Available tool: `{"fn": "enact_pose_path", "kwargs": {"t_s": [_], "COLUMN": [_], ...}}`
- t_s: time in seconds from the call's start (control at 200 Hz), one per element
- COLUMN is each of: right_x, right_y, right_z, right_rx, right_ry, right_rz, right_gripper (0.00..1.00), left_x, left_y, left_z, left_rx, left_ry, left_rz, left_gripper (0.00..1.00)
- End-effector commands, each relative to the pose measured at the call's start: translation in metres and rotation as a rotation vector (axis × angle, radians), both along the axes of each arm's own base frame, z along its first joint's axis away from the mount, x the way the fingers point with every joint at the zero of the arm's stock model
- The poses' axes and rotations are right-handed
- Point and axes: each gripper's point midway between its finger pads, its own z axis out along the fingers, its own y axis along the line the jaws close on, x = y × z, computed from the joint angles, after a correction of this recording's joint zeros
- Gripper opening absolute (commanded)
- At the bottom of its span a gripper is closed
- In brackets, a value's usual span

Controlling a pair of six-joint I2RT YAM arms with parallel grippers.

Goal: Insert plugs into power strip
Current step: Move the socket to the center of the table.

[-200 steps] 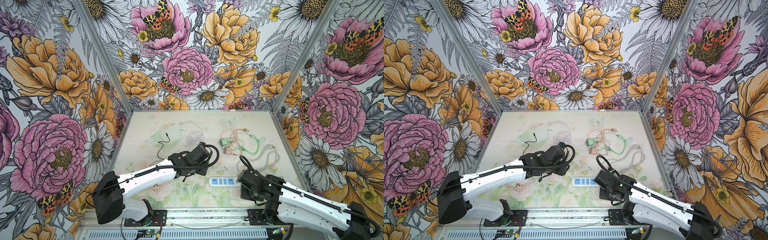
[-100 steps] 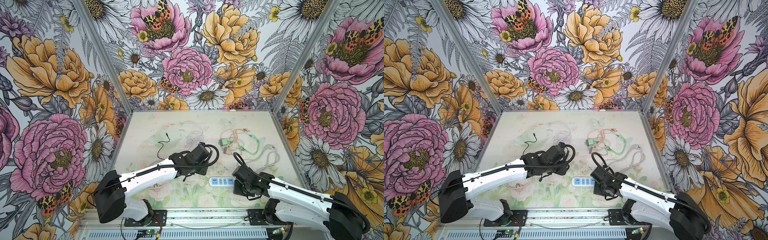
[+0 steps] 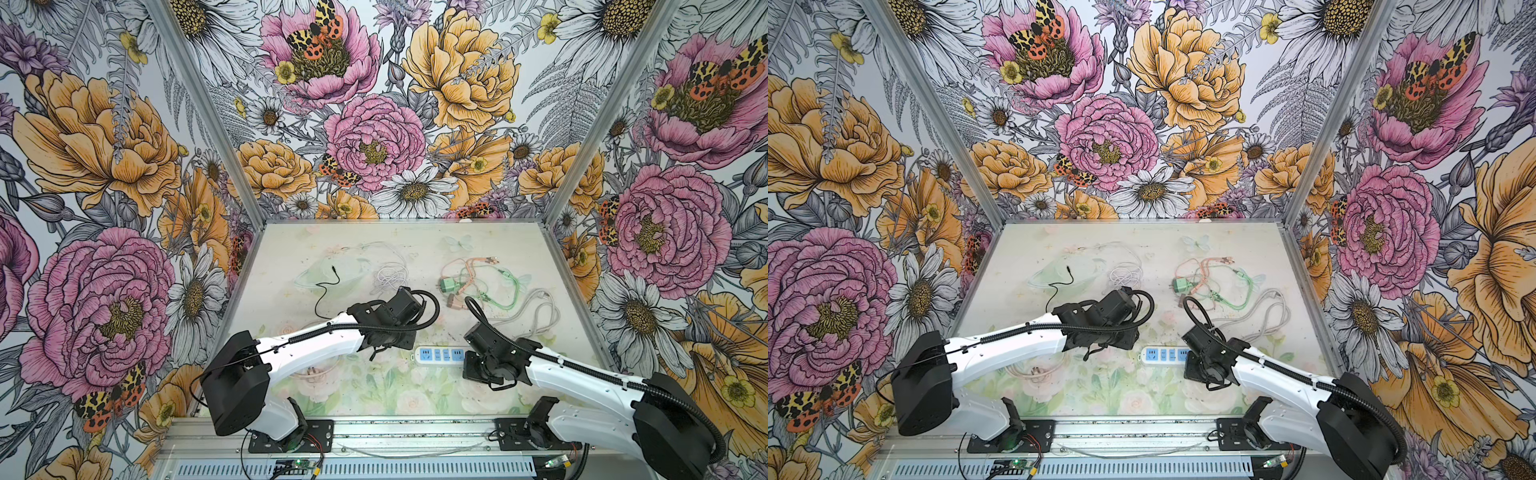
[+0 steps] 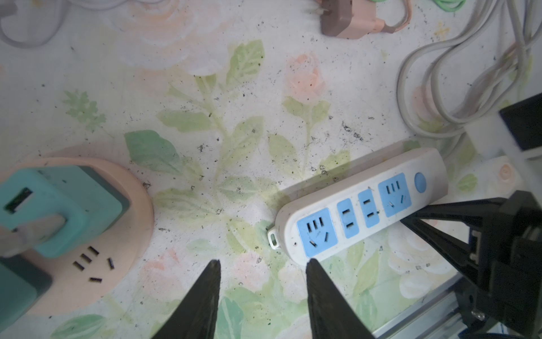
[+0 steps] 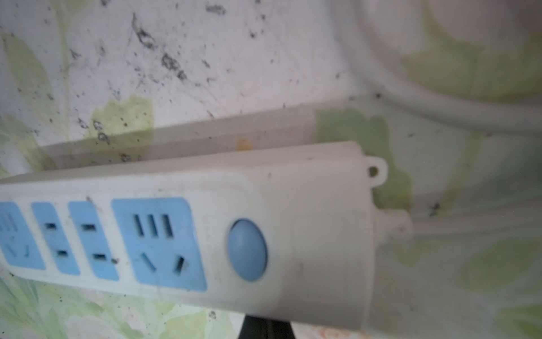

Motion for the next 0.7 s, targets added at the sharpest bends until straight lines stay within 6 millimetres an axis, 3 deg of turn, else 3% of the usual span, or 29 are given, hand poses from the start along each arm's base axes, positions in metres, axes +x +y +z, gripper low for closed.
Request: {"fn": "enact_pose_path", "kwargs": {"t_s": [0.0,0.295,0.515,0.691], "right_x": [0.009,0.023,0.018,0.019], "right_y": [-0.002,-0.008,0.01,0.002], "right_z": [-0.001,0.0,0.023,0.041], "right_rx": [-0.018,0.0,0.149,0.153], "right_ry": [-0.018,-0.022,-0.028,-0.071], "right_rz": [0.012,-0.002,-0.005,-0.058], "right_gripper": [0.0,0.0,0.0,0.09], "left_x": [0.009,0.028,0.048,0.071], "left_y": [-0.009,-0.019,-0.033,-0.047], "left_z": [0.008,0.009,0.017,0.031], "left_rx": [-0.026,-0.055,-0.064,-0.082], "left_ry": [-0.004,-0.011,-0.029,-0.069], "left_rz": [-0.008,-0.012,-0.055,-0.065], "left_gripper": [0.49,0.49,0.5,0.5]}}
